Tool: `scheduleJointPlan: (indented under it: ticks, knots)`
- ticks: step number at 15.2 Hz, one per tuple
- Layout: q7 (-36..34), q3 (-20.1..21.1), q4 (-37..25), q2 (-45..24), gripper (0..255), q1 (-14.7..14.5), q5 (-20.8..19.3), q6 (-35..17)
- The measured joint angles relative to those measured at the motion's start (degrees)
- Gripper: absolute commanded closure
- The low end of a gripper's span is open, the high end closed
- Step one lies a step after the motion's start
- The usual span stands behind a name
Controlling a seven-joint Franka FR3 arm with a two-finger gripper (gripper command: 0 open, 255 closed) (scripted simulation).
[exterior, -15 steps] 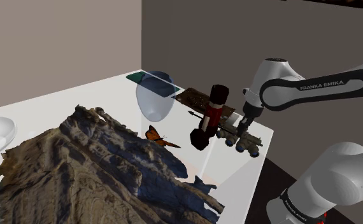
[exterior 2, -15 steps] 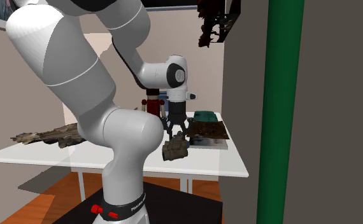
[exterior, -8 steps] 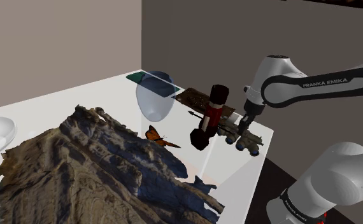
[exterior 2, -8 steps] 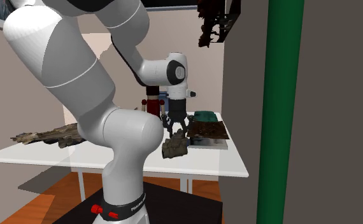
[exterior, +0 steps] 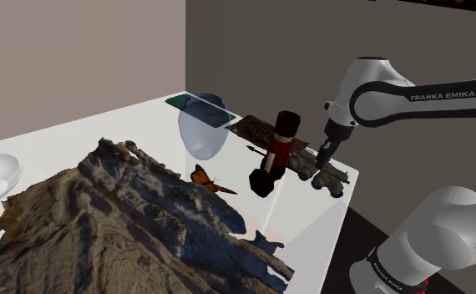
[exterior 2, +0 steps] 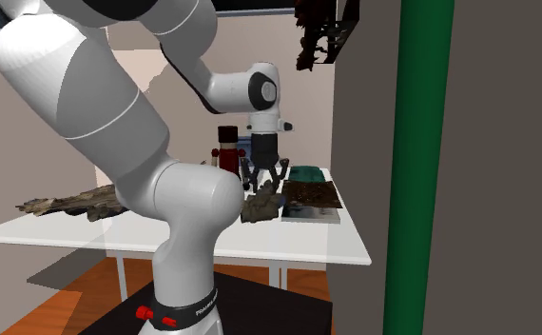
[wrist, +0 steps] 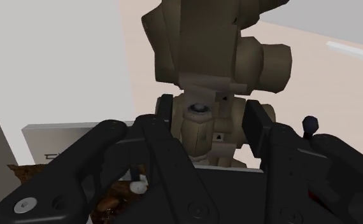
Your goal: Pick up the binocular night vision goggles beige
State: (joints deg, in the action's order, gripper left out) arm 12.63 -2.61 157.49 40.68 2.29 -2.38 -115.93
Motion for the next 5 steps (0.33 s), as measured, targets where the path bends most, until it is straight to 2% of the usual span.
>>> scheduleJointPlan:
  ticks: [5]
  knots:
    - [0.0, 0.1, -3.2, 1.2, 255, 0.0, 0.1, 4.3]
